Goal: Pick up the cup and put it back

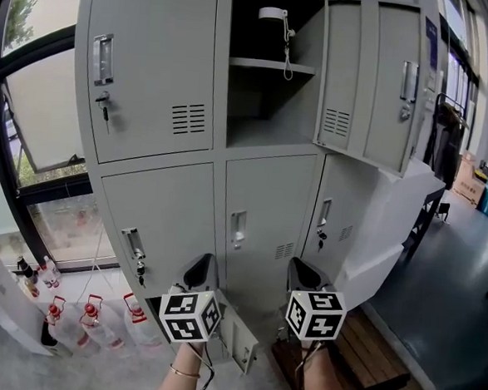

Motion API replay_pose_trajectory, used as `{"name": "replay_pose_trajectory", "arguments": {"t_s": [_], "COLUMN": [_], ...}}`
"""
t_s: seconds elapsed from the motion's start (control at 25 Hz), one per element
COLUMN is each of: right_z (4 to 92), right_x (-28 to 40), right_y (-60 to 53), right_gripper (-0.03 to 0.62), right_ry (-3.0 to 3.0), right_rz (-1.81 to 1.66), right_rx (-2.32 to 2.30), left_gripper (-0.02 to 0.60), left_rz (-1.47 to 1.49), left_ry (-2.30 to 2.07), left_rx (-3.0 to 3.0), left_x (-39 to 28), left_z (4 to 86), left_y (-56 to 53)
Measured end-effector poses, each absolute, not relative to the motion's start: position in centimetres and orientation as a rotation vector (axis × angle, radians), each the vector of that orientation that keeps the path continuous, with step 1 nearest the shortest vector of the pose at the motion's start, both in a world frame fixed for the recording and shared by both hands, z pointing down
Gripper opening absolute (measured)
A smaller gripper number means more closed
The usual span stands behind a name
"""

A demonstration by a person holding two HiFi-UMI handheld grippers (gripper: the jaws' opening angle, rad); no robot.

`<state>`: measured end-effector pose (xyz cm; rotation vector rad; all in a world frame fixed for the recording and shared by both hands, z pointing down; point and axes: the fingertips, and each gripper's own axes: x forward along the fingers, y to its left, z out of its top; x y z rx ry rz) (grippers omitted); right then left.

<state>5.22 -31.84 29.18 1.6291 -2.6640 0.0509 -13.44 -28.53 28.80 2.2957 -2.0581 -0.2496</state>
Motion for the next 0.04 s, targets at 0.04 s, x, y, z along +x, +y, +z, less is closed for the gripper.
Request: {"name": "replay_pose_trajectory", "arguments": {"t_s": [0.04], "right_z": [29.28], "right_x": [5.34], "right_y": [-31.88], "right_gripper": [-0.011], "right_ry": [-2.661], "right_rz": [0.053], "right_rx": [1.629], "left_gripper": [0.017], "left_rz": [-0.247], "left_ry": [-2.052], "left_rx": [2.297], "left_x": [-13.25], "left_z": [28.99], "left_y": [-28.59]}}
